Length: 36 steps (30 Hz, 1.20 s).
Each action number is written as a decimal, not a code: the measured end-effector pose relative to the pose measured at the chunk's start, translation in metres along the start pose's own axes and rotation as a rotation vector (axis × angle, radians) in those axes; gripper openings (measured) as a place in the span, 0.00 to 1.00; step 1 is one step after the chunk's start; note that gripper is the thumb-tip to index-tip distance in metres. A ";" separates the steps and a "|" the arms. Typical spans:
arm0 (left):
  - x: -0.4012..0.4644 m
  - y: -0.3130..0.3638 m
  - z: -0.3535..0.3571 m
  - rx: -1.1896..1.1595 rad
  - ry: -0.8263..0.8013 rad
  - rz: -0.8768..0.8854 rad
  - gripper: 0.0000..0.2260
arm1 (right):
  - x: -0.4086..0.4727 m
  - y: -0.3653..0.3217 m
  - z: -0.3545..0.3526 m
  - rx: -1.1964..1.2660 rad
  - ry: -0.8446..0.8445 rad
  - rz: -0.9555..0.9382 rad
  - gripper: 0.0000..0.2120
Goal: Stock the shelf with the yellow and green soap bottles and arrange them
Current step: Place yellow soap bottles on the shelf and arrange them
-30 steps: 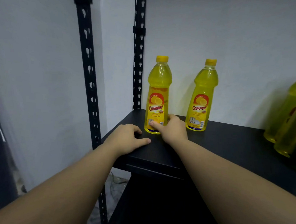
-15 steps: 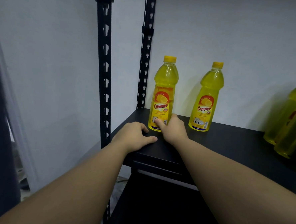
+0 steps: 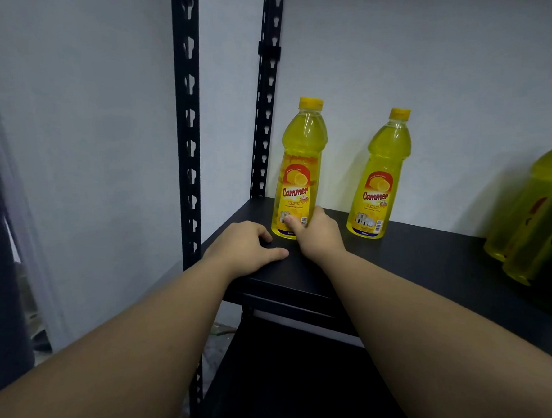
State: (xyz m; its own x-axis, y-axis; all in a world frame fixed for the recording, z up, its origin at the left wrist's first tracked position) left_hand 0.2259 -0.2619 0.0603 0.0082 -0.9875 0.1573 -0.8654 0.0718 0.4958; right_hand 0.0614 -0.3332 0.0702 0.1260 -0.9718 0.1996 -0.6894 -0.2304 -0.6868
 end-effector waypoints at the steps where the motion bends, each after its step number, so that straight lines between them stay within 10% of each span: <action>1: 0.000 0.000 0.000 -0.001 0.002 -0.002 0.28 | 0.000 0.000 -0.001 0.009 -0.001 0.003 0.27; 15: -0.004 0.004 -0.002 0.023 -0.025 0.011 0.24 | -0.044 0.038 -0.047 -0.069 -0.123 -0.036 0.50; 36: -0.044 0.191 0.087 0.019 -0.076 0.153 0.12 | -0.205 0.201 -0.274 -0.132 0.285 0.082 0.14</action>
State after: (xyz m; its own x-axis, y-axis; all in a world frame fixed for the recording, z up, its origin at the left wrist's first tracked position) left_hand 0.0171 -0.2173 0.0741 -0.1620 -0.9730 0.1646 -0.8631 0.2206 0.4543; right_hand -0.2986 -0.1662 0.0824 -0.1258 -0.9290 0.3481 -0.7777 -0.1255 -0.6160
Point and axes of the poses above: each hand's wrist, its own x-axis towards the middle knuckle, its own z-axis out of the palm, y = z × x, the point moved 2 cm from there along x, towards the middle knuckle, and after that the axes turned 6 degrees about -y, right-handed, at the moved point
